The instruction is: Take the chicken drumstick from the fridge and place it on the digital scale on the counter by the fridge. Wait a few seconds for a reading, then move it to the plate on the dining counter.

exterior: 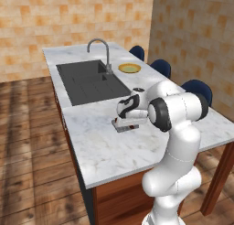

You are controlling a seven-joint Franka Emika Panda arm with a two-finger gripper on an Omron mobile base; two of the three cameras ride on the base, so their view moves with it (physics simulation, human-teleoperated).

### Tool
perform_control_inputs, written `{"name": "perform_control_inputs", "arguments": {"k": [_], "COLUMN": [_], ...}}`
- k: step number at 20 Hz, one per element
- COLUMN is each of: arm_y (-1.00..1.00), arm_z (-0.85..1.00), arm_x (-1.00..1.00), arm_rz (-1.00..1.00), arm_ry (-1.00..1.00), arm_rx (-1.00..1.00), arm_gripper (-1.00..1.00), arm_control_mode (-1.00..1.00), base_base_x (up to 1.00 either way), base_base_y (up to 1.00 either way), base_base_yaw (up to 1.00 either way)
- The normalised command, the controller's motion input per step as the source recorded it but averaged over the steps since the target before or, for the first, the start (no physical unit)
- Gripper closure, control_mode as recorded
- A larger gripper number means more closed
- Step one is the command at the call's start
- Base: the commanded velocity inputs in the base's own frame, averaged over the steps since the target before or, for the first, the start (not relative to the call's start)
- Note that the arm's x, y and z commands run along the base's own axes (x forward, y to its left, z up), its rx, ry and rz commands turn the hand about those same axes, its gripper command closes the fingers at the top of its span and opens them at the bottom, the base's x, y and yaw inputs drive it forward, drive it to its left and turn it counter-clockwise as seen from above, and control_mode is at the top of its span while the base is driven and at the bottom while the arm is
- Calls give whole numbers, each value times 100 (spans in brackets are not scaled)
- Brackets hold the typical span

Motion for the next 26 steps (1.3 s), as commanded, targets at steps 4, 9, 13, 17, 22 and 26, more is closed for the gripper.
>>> {"name": "perform_control_inputs", "arguments": {"k": [4, 9, 13, 17, 22, 26], "arm_y": [-5, -9, -31, -39, -28, -7], "arm_z": [42, 92, 81, 63, 63, 76], "arm_x": [-17, -55, -96, -100, -100, -100], "arm_rz": [0, 0, 0, 0, 0, 0], "arm_ry": [-3, -6, 0, 0, 0, 0], "arm_rx": [0, 2, 0, 0, 0, 0], "arm_gripper": [100, 100, 100, 100, 100, 100], "arm_control_mode": [-100, -100, -100, -100, -100, -100], "base_base_x": [0, 0, 0, 0, 0, 0], "base_base_y": [0, 0, 0, 0, 0, 0], "base_base_yaw": [0, 0, 0, 0, 0, 0]}}
